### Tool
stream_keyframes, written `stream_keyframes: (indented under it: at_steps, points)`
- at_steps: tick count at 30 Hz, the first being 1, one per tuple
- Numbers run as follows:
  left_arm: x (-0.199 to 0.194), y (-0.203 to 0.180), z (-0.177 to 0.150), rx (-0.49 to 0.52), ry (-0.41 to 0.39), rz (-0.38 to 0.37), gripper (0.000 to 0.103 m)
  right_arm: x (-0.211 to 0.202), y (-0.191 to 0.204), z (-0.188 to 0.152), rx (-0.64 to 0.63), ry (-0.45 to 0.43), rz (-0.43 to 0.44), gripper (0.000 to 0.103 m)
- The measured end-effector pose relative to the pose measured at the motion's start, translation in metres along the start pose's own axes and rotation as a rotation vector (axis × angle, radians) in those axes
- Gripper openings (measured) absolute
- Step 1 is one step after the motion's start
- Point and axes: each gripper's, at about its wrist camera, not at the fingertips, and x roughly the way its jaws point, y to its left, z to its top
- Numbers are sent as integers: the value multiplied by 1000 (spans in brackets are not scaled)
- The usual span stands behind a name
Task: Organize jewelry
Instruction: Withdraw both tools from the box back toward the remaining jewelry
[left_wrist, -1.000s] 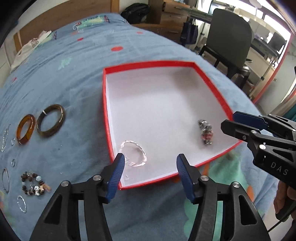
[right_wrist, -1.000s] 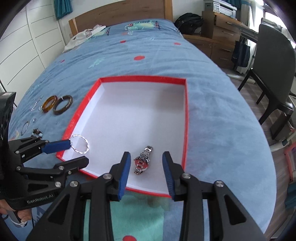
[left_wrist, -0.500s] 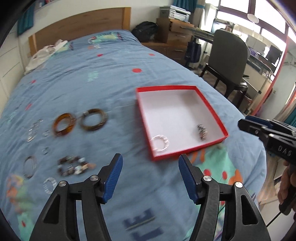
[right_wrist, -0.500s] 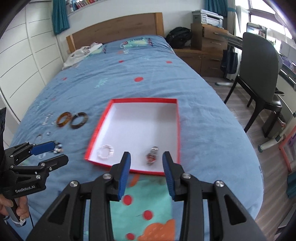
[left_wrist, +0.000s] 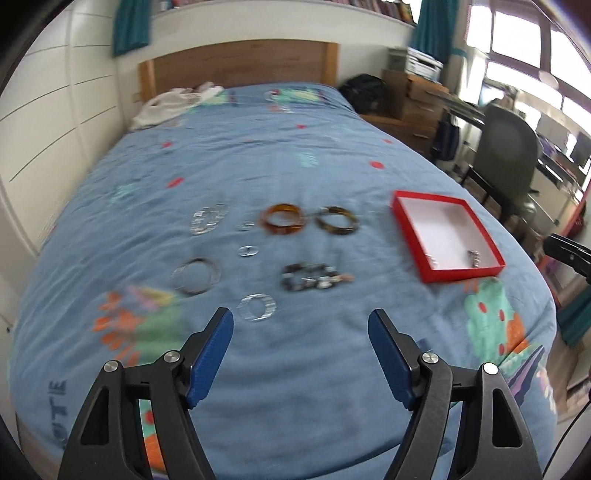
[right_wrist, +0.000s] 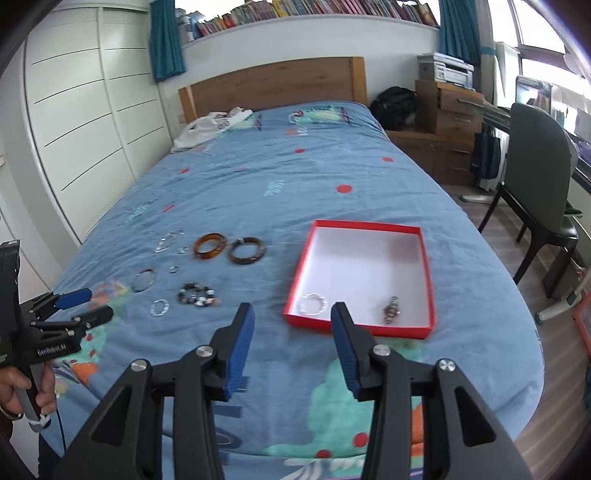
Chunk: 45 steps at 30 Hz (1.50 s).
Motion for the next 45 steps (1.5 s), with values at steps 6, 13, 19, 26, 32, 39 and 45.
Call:
stream_keyframes:
  at_steps: [6, 13, 19, 26, 32, 39, 45]
  points:
    - [-35, 57, -24, -69, -38, 60, 75, -11, 31, -10, -12, -7, 35, 42]
    - [-48, 93, -49, -138, -44, 98, 75, -6, 67, -19, -45, -5, 78, 42]
    - [-38, 116, -66, -193, -9, 121, 75, 13, 88, -29, -55, 15, 123, 42]
    - [-14, 120, -72, -206, 34, 128, 75, 39, 102, -34, -83, 40, 152, 42]
    - [11, 104, -68, -170, 64, 94, 75, 66, 102, -40, -88, 89, 180, 42]
    - [46, 85, -60, -115, 95, 45, 75, 102, 102, -47, -114, 148, 220, 42]
    - [81, 78, -54, -114, 125, 14, 75, 139, 103, -46, -140, 195, 265, 42]
